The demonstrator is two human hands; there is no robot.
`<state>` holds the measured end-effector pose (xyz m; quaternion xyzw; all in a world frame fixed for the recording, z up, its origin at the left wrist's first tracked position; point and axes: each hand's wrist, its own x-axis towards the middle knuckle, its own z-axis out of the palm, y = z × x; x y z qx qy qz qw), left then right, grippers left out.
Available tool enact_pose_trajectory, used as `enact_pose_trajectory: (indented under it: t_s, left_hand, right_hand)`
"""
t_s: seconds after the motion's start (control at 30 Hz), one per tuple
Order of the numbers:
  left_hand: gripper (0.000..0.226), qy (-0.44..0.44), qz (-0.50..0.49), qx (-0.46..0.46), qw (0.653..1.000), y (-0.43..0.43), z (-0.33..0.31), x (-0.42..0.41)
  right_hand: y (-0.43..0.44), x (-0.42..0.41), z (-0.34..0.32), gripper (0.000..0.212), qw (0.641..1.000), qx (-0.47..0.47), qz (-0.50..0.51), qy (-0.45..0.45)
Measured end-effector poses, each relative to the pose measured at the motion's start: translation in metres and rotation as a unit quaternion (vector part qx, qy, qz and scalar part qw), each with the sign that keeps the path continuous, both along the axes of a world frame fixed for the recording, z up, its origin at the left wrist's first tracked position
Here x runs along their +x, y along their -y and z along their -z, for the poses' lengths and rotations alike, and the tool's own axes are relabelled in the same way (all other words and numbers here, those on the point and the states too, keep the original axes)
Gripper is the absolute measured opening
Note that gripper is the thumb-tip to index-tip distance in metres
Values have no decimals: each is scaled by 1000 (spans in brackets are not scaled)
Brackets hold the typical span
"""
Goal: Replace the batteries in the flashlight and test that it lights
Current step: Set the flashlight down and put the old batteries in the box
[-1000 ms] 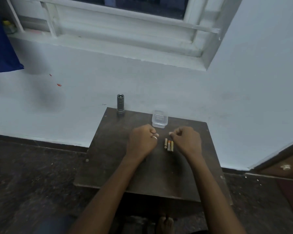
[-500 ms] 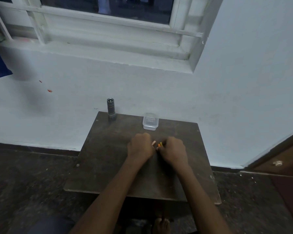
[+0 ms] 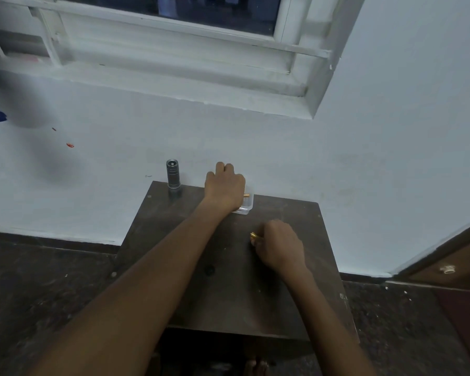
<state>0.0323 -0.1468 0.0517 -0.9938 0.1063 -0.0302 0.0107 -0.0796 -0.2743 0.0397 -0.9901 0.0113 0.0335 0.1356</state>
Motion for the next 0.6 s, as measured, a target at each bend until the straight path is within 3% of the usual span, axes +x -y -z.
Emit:
enact_pose_trajectory:
  t_s: [0.1, 0.23, 0.33, 0.6]
  left_hand:
    - [28, -19, -10, -37, 999, 1, 11, 9]
    - [39, -10, -62, -199, 978, -9, 11, 7]
    - [41, -20, -105, -282, 954, -19, 8, 4]
    - [25, -72, -141, -313, 936, -28, 9, -6]
  right_hand:
    - [4, 8, -5, 18, 999, 10, -6, 33]
    - [5, 30, -11, 11, 994, 17, -19, 109]
    - [-7, 59, -15, 18, 990, 18, -43, 130]
    - [-35, 115, -8, 28, 990, -95, -95, 39]
